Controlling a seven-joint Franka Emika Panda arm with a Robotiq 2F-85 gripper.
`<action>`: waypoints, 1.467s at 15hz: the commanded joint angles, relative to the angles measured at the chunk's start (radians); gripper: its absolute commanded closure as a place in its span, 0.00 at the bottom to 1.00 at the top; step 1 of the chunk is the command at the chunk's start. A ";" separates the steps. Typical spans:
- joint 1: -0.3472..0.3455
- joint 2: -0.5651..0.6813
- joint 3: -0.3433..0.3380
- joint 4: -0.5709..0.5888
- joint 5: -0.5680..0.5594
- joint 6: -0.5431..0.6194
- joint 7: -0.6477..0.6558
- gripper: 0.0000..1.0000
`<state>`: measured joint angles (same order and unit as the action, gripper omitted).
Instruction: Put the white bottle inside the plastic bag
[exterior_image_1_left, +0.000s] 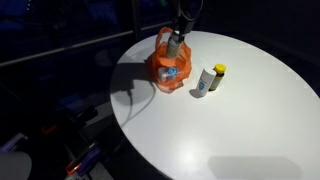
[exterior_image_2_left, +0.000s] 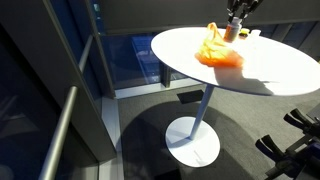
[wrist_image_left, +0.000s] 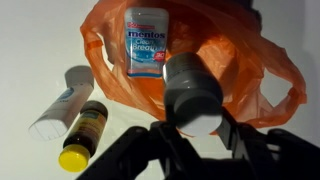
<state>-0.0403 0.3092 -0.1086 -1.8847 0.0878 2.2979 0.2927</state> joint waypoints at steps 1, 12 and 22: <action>0.004 0.055 0.004 0.044 -0.011 0.014 0.019 0.81; 0.028 0.174 0.008 0.125 -0.011 0.123 0.019 0.81; 0.059 0.244 -0.003 0.176 -0.026 0.134 0.039 0.81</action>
<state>0.0072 0.5243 -0.1018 -1.7466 0.0867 2.4278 0.2942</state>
